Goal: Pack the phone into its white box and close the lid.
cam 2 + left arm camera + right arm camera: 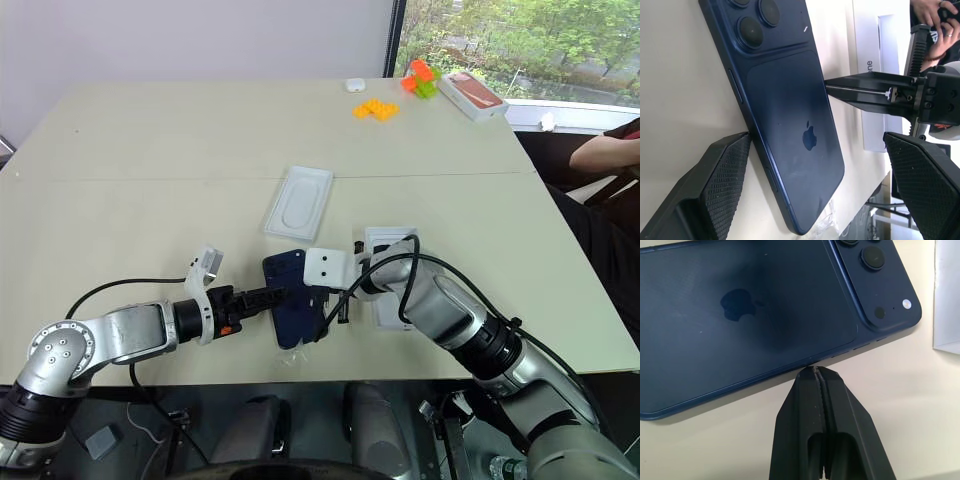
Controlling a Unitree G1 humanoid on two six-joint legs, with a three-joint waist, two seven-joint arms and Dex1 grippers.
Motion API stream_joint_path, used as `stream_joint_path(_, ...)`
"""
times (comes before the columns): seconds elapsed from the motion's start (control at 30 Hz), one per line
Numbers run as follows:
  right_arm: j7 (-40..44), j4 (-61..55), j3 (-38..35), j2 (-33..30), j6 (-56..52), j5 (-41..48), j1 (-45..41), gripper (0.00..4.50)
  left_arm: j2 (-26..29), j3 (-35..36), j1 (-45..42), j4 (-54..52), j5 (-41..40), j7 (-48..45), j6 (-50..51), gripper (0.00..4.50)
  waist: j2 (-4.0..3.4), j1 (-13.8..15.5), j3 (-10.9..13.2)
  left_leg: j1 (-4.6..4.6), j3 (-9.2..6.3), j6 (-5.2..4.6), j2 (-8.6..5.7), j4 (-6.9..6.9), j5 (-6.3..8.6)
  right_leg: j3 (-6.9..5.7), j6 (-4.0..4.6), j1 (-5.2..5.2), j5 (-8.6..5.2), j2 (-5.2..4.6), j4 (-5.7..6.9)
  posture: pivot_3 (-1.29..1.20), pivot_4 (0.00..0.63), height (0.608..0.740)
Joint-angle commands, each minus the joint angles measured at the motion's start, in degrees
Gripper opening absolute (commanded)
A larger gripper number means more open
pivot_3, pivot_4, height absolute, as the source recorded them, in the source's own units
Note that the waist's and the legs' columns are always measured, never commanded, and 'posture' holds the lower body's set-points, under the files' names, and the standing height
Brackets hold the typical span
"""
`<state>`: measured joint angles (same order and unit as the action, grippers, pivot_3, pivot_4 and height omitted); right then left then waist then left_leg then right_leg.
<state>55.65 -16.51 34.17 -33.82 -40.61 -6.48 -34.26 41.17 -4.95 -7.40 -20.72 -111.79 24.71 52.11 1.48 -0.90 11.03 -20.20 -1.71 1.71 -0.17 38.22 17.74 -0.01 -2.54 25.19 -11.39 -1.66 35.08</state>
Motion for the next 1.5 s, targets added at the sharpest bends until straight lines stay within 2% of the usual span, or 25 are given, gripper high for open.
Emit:
stream_joint_path(0.03, 0.65, 0.23, 1.15, 2.05, 0.94, 0.68, -0.19, 0.05, 0.41, -0.66, 0.39, -0.03, -0.16, 0.30, 0.25, 4.50, 0.00, -0.04, 0.00, 0.02, 0.00, 0.00, 0.01, 0.00, 0.00, 0.00, 0.00, -0.01, 0.00, 0.04, 0.01, 0.00, 0.150, 0.740)
stream_joint_path(0.6, 1.40, 3.60, 1.95, 5.57, 1.39, 0.58, 0.14, 0.05, -0.54, 0.13, 0.71, -0.91, -0.46, -0.60, -1.58, 4.50, 0.00, -0.26, -0.01, 0.26, -0.02, 0.00, 0.08, -0.02, 0.00, -0.01, 0.01, -0.17, 0.00, 0.12, 0.05, 0.00, 0.150, 0.740)
stream_joint_path(0.87, 2.43, 2.72, 0.79, 4.88, 0.44, 1.47, 0.81, 0.05, -1.69, 1.80, 1.23, -1.47, -0.82, -0.98, -3.12, 4.50, 0.00, -0.27, 0.00, 0.50, -0.01, 0.01, 0.10, -0.12, 0.01, 0.00, 0.00, -0.36, -0.03, 0.12, -0.04, 0.00, 0.150, 0.740)
stream_joint_path(1.5, 2.74, 2.13, -0.28, 4.47, -0.06, 1.09, 1.97, 0.05, -2.70, 4.46, 3.07, -2.97, -1.16, -3.51, -3.81, 4.50, 0.01, -0.21, 0.01, -0.07, -0.01, 0.02, 0.10, -0.13, 0.01, -0.01, 0.00, 0.13, -0.02, 0.09, -0.10, 0.00, 0.150, 0.740)
